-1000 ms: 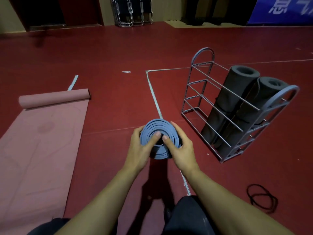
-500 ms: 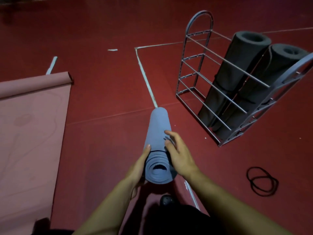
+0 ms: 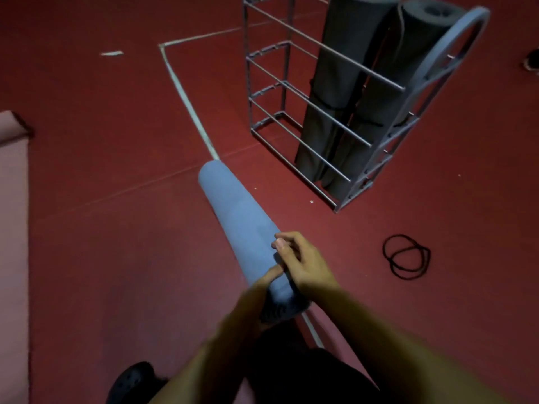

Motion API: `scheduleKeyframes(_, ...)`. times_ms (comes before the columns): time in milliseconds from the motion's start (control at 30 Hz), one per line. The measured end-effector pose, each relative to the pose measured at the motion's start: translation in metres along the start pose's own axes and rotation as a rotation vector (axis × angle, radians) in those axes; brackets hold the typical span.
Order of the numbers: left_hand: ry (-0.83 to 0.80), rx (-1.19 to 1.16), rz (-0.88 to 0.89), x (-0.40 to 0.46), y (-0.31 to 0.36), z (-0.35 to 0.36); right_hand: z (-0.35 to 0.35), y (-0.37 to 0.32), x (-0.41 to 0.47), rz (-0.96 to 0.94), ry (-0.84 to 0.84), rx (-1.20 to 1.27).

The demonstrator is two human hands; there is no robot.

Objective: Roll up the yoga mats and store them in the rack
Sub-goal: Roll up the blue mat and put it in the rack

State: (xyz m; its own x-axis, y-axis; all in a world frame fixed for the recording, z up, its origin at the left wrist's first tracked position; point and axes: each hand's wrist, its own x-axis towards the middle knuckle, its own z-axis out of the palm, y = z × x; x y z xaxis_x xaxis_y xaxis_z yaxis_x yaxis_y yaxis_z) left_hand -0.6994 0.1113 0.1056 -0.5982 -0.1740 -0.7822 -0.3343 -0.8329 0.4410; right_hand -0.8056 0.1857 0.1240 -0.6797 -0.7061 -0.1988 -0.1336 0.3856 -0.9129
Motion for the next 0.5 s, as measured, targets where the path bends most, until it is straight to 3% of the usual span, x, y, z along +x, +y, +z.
scheduleKeyframes(133,0.024,0.022,0.086,0.049,-0.040,0.025,-0.031,0.041,0.014,0.135,0.087,0.074)
scheduleKeyframes(200,0.058,-0.022,0.133,0.073,-0.054,0.043,-0.047,0.065,0.025,0.167,0.235,0.062)
scheduleKeyframes(300,0.251,-0.037,0.160,0.116,-0.077,0.052,-0.074,0.117,0.040,0.259,0.395,-0.032)
scheduleKeyframes(500,0.258,-0.088,0.182,0.159,-0.106,0.049,-0.146,0.226,0.062,0.568,0.351,-0.277)
